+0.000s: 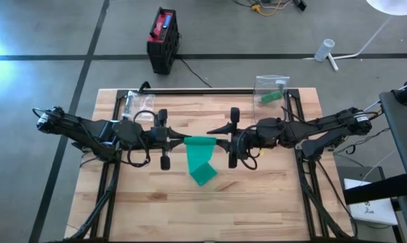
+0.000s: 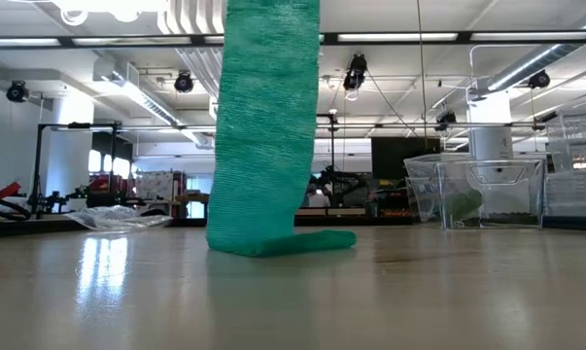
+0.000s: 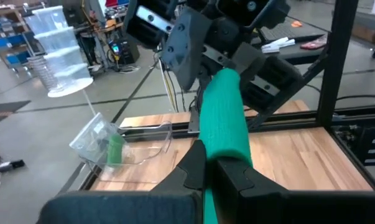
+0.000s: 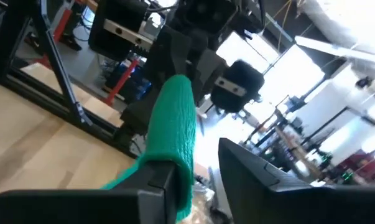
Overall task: Roll bandage
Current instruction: Roll the dark green bandage
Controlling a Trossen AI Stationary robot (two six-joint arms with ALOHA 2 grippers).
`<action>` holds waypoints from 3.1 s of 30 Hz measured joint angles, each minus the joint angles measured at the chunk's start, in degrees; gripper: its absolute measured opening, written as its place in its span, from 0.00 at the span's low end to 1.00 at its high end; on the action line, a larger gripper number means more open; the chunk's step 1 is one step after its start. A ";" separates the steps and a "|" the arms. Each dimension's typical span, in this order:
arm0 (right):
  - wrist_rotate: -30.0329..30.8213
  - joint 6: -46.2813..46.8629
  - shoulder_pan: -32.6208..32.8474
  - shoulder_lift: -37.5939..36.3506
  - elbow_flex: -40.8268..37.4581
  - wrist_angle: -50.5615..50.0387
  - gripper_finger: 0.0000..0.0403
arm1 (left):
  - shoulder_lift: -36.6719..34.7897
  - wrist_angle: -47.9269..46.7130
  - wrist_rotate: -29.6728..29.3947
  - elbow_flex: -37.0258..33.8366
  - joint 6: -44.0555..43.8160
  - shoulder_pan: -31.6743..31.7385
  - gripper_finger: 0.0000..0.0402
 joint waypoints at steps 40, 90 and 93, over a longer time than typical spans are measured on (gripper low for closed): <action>-7.61 32.51 -4.17 0.15 0.00 -1.71 0.14 | -0.84 11.65 -5.56 -4.94 32.16 -0.02 0.00; -7.61 0.13 -4.03 -0.20 -0.02 -2.58 0.01 | -1.87 6.08 11.43 -4.74 1.03 6.19 0.37; -7.45 -0.84 -4.07 -0.20 -0.02 -2.41 0.01 | -1.86 5.98 12.41 -4.74 0.94 6.98 0.38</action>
